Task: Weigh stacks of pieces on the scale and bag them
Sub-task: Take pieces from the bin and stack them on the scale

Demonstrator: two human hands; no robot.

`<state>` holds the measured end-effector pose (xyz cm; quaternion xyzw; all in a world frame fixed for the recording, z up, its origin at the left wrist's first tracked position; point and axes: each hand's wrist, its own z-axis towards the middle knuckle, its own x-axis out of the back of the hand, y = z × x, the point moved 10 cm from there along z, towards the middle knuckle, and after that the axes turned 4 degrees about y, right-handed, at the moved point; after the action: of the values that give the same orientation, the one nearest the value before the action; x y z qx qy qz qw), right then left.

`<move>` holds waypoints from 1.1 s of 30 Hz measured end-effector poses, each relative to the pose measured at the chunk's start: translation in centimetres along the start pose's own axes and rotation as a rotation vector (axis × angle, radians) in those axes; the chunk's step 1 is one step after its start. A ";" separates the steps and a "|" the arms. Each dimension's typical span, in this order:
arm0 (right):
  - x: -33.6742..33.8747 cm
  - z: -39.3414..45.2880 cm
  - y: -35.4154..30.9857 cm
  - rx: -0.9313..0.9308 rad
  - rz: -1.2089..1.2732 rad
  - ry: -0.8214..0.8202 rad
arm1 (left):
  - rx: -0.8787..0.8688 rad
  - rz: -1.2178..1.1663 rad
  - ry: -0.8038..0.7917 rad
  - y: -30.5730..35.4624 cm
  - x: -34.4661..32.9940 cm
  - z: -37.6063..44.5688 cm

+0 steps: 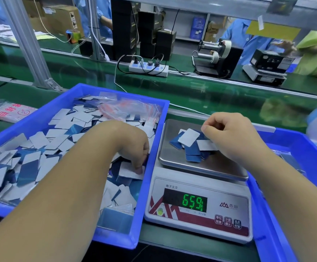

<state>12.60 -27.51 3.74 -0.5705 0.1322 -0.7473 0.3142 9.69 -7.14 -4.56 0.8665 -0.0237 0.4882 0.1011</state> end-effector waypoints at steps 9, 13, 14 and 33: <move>0.1 0.1 -0.2 0.011 0.024 0.006 | 0.062 -0.023 0.009 -1.5 0.3 0.0; 0.0 0.0 -0.3 0.005 0.002 -0.005 | 0.053 0.068 -0.055 -0.8 -0.6 0.4; 0.0 0.0 -0.3 0.005 -0.002 -0.009 | 0.044 0.082 -0.065 -0.6 -0.8 0.5; 0.4 0.0 -0.3 0.005 0.020 0.007 | -0.064 -0.661 0.546 -2.1 6.1 0.0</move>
<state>12.48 -27.51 4.19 -0.5659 0.1373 -0.7463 0.3225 13.17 -4.74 0.31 0.6630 0.2680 0.6399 0.2815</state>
